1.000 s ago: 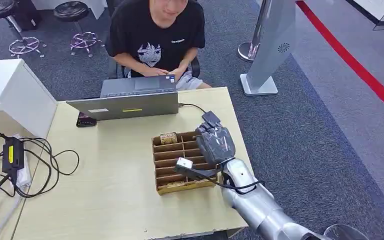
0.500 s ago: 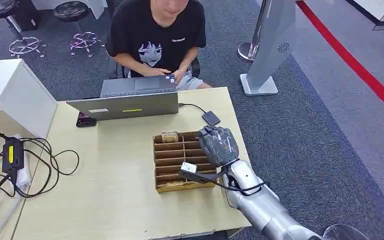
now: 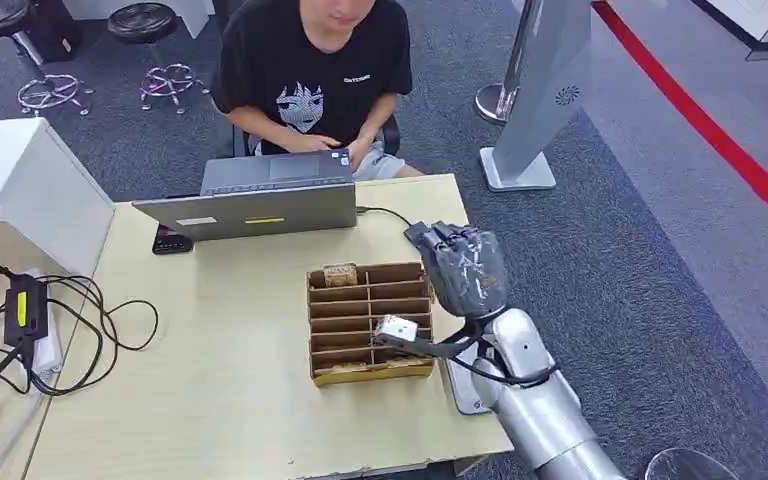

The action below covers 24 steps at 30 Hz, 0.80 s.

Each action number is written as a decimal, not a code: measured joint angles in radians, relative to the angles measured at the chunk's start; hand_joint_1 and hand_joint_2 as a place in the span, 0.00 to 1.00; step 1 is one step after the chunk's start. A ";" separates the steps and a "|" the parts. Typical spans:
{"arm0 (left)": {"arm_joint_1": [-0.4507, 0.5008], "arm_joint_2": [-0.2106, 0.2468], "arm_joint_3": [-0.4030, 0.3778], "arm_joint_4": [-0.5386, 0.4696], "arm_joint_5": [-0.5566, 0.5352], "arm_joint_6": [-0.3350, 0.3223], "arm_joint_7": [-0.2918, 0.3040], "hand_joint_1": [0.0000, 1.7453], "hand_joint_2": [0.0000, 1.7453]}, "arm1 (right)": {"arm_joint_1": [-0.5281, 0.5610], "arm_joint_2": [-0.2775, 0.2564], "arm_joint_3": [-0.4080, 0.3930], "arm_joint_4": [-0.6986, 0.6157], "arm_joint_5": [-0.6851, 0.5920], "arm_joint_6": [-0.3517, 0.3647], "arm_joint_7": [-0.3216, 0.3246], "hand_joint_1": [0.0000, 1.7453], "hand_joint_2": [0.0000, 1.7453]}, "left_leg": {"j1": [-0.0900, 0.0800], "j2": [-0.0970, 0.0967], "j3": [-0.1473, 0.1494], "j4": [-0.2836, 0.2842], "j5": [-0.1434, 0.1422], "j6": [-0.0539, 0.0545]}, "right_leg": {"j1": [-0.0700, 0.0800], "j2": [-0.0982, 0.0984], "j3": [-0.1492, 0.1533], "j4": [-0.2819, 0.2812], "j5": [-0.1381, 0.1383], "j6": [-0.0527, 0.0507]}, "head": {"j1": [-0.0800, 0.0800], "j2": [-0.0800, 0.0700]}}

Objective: Pass the card to the sensor for recognition and then transmit it.

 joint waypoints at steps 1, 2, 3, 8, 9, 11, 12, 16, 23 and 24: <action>0.000 0.000 0.000 0.000 0.000 0.000 0.000 0.00 1.00 | 0.001 0.000 -0.009 -0.030 -0.007 0.000 -0.001 1.00 1.00 | 0.000 0.000 0.000 0.000 0.000 0.000 | 0.000 0.000 0.000 0.000 0.000 0.000 | 0.000 0.000; 0.000 0.000 0.000 0.000 0.000 0.001 0.000 0.00 1.00 | 0.001 0.000 -0.017 -0.060 -0.012 0.000 0.000 1.00 1.00 | 0.000 0.000 0.000 0.000 0.000 0.000 | 0.000 0.000 0.000 0.000 0.000 0.000 | 0.000 0.000; 0.000 0.000 0.000 0.000 0.000 0.002 0.000 0.00 1.00 | 0.001 0.000 -0.022 -0.084 -0.018 0.000 0.006 1.00 1.00 | 0.000 0.000 0.000 0.000 0.000 0.000 | 0.000 0.000 0.000 0.000 0.000 0.000 | 0.000 0.000; 0.000 0.000 0.000 0.000 -0.002 0.002 0.000 0.00 1.00 | -0.001 0.000 -0.035 -0.195 -0.061 0.000 0.010 1.00 1.00 | 0.000 0.000 0.000 0.000 0.000 0.000 | 0.000 0.000 0.000 0.000 0.000 0.000 | 0.000 0.000; 0.000 0.000 0.000 0.000 -0.003 0.002 0.000 0.00 1.00 | -0.004 0.000 -0.035 -0.207 -0.074 0.000 0.019 1.00 1.00 | 0.000 0.000 0.000 0.000 0.000 0.000 | 0.000 0.000 0.000 0.000 0.000 0.000 | 0.000 0.000; -0.001 0.000 0.000 0.000 -0.007 0.002 0.000 0.00 1.00 | -0.018 -0.001 -0.031 -0.213 -0.095 0.000 0.037 1.00 1.00 | 0.000 0.000 0.000 0.000 0.000 0.000 | 0.000 0.000 0.000 0.000 0.000 0.000 | 0.000 0.000; -0.002 0.000 0.000 0.000 -0.008 0.001 0.000 0.00 1.00 | -0.026 -0.001 -0.028 -0.214 -0.101 0.000 0.041 1.00 1.00 | 0.000 0.000 0.000 0.000 0.000 0.000 | 0.000 0.000 0.000 0.000 0.000 0.000 | 0.000 0.000; -0.001 0.000 0.000 0.000 -0.009 -0.001 0.000 0.00 1.00 | -0.039 -0.001 -0.025 -0.221 -0.104 0.001 0.047 1.00 1.00 | 0.000 0.000 0.000 0.000 0.000 0.000 | 0.000 0.000 0.000 0.000 0.000 0.000 | 0.000 0.000; -0.002 0.000 0.000 0.000 -0.009 -0.001 0.000 0.00 1.00 | -0.047 -0.001 -0.024 -0.223 -0.104 0.001 0.047 1.00 1.00 | 0.000 0.000 0.000 0.000 0.000 0.000 | 0.000 0.000 0.000 0.000 0.000 0.000 | 0.000 0.000; -0.002 0.000 0.000 0.000 -0.008 -0.001 0.000 0.00 1.00 | -0.047 -0.001 -0.024 -0.224 -0.104 0.001 0.047 1.00 1.00 | 0.000 0.000 0.000 0.000 0.000 0.000 | 0.000 0.000 0.000 0.000 0.000 0.000 | 0.000 0.000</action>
